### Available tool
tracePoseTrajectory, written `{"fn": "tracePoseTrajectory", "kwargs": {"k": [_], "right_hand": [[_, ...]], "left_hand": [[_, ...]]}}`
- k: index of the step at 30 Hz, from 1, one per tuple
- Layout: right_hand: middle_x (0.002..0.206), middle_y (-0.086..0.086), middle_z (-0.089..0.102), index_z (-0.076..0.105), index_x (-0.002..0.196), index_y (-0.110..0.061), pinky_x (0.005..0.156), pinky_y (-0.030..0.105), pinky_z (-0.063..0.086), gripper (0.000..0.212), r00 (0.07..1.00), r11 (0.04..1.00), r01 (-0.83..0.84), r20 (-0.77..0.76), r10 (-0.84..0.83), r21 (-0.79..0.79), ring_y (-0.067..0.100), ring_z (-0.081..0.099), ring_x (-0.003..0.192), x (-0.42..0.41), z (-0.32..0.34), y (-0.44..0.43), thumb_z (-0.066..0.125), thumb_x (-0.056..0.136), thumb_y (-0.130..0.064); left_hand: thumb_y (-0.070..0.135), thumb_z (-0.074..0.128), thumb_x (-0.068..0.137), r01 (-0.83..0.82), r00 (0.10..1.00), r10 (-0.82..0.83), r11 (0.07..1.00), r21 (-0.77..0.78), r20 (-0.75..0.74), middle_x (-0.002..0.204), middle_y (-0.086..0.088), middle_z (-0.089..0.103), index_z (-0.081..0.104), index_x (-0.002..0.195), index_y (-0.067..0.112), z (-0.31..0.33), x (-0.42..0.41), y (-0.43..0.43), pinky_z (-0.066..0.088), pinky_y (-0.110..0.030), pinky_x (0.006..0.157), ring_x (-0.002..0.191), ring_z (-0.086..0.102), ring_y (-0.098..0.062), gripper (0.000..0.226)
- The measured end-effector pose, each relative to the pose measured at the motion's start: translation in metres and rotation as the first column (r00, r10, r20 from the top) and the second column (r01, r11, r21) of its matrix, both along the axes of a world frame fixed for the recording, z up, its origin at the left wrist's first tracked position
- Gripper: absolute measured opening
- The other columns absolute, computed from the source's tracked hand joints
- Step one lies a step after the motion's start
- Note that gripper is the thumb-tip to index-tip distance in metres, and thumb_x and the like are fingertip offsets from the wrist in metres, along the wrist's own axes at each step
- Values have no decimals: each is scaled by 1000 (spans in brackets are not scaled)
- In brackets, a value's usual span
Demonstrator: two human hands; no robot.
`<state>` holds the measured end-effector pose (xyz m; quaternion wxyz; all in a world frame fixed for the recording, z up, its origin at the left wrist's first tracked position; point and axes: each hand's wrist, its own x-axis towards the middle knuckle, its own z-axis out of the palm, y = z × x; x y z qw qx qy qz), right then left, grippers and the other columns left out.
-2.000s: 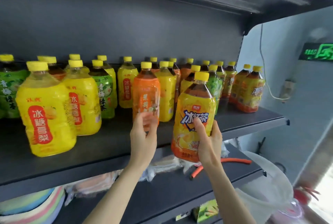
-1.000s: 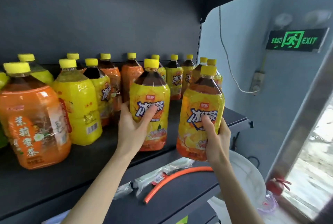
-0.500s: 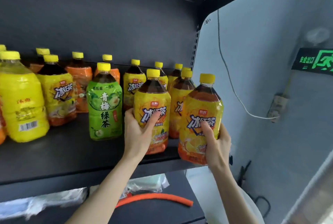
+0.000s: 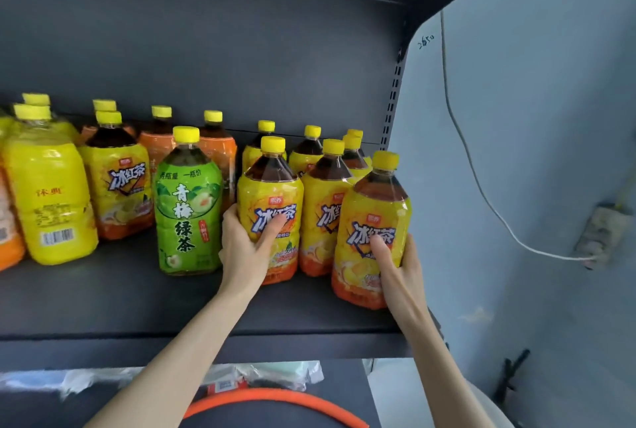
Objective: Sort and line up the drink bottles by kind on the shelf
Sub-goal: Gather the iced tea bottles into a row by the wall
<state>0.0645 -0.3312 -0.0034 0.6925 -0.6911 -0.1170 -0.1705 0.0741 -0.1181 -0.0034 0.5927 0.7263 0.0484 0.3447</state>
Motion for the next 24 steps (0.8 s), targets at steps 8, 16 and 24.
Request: {"fn": "tracePoseTrajectory", "kwargs": {"k": [8, 16, 24], "right_hand": [[118, 3, 60, 55, 113, -37, 87, 44, 56, 66, 1000, 984, -4, 0, 4, -177, 17, 64, 106, 39, -4, 14, 61, 65, -81], [111, -18, 62, 33, 126, -33, 88, 39, 56, 54, 997, 986, 25, 71, -13, -164, 4, 65, 101, 32, 2, 27, 54, 80, -53], [132, -4, 53, 33, 138, -37, 93, 45, 54, 83, 997, 981, 72, 53, -63, -178, 13, 59, 115, 30, 0, 34, 56, 70, -79]], "left_hand": [[74, 57, 69, -89, 996, 90, 996, 10, -26, 132, -10, 47, 25, 138, 7, 4, 20, 8, 38, -54, 102, 123, 47, -28, 101], [51, 61, 82, -149, 988, 151, 988, 32, -44, 143, -15, 38, 21, 142, 0, 7, 39, 14, 33, -45, 108, 131, 39, -30, 88], [45, 53, 90, -125, 987, 136, 984, 125, -86, 156, -14, 12, -1, 149, 4, 3, 42, 15, 14, -38, 116, 144, 14, -27, 90]]}}
